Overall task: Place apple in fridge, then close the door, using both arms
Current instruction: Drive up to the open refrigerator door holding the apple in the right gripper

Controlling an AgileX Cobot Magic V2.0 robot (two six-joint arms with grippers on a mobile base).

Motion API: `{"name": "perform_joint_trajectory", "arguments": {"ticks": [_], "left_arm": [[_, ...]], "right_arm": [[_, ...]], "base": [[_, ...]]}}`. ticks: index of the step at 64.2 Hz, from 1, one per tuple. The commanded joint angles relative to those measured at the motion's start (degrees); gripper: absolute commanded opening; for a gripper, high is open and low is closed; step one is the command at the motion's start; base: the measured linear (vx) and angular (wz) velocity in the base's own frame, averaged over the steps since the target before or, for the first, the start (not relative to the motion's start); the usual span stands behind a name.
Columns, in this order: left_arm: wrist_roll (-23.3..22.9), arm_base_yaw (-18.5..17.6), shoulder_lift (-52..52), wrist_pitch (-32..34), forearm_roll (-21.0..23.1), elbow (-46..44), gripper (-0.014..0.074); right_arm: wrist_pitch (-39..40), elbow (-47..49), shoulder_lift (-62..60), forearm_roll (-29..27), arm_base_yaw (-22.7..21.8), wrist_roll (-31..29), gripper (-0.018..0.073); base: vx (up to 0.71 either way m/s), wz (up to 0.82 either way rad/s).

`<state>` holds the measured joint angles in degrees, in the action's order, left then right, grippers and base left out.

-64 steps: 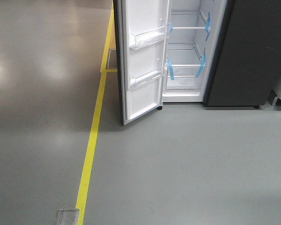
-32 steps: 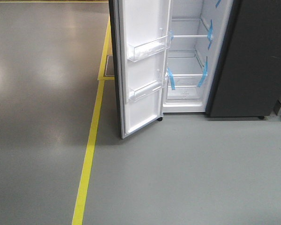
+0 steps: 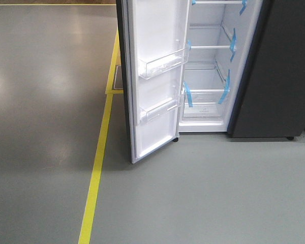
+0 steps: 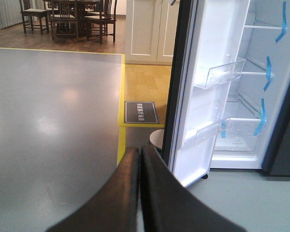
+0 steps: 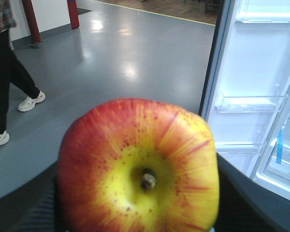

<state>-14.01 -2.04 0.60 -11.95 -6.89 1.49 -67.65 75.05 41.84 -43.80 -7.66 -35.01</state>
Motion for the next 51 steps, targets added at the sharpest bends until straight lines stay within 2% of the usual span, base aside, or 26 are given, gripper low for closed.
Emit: {"name": "perform_joint_trajectory", "arguments": {"ticks": [1, 51], "left_arm": [[-0.3, 0.3, 0.9, 3.9, 0.0, 1.2, -0.0006], [-0.3, 0.3, 0.9, 3.9, 0.0, 1.2, -0.0006]], "right_arm": [[4.3, 1.1, 0.1, -2.6, -0.2, -0.6, -0.0004], [4.3, 1.1, 0.1, -2.6, -0.2, -0.6, -0.0004]], "base": [[0.21, 0.0], [0.2, -0.02]]}}
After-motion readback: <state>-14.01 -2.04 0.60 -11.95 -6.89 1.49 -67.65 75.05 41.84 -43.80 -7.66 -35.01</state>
